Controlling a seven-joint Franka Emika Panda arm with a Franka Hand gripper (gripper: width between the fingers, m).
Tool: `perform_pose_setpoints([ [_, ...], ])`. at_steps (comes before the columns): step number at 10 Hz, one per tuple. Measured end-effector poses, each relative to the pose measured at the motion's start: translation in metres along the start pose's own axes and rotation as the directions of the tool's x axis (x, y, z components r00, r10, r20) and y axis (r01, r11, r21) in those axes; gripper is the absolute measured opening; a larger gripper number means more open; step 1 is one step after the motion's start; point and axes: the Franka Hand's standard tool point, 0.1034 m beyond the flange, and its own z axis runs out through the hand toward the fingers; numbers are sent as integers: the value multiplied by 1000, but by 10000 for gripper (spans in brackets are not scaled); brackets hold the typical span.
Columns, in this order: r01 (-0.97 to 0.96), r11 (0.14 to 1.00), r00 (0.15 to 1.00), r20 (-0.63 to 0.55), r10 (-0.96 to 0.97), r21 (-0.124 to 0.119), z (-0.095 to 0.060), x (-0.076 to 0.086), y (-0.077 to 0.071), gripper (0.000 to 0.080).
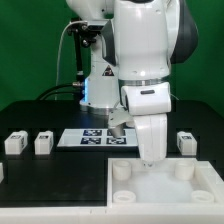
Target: Assemble one leg
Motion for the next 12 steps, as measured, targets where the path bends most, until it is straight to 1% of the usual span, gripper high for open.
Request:
perform_pose_setpoints([
  [4, -17, 1000, 1000, 3, 17, 2, 0, -1, -1, 59],
  [6, -18, 1000, 1000, 3, 18, 2, 1, -1, -1, 396],
  [7, -19, 1000, 1000, 3, 19, 3, 1, -1, -1, 396],
  [8, -19, 1000, 1000, 2, 19, 3, 1, -2, -1, 575],
  [9, -20, 1000, 1000, 2, 20, 4, 1, -2, -1, 575],
  [10, -20, 1000, 1000, 2, 20, 4, 2, -2, -1, 636],
  [12, -20, 1000, 1000, 2, 20, 5, 2, -2, -2, 646],
])
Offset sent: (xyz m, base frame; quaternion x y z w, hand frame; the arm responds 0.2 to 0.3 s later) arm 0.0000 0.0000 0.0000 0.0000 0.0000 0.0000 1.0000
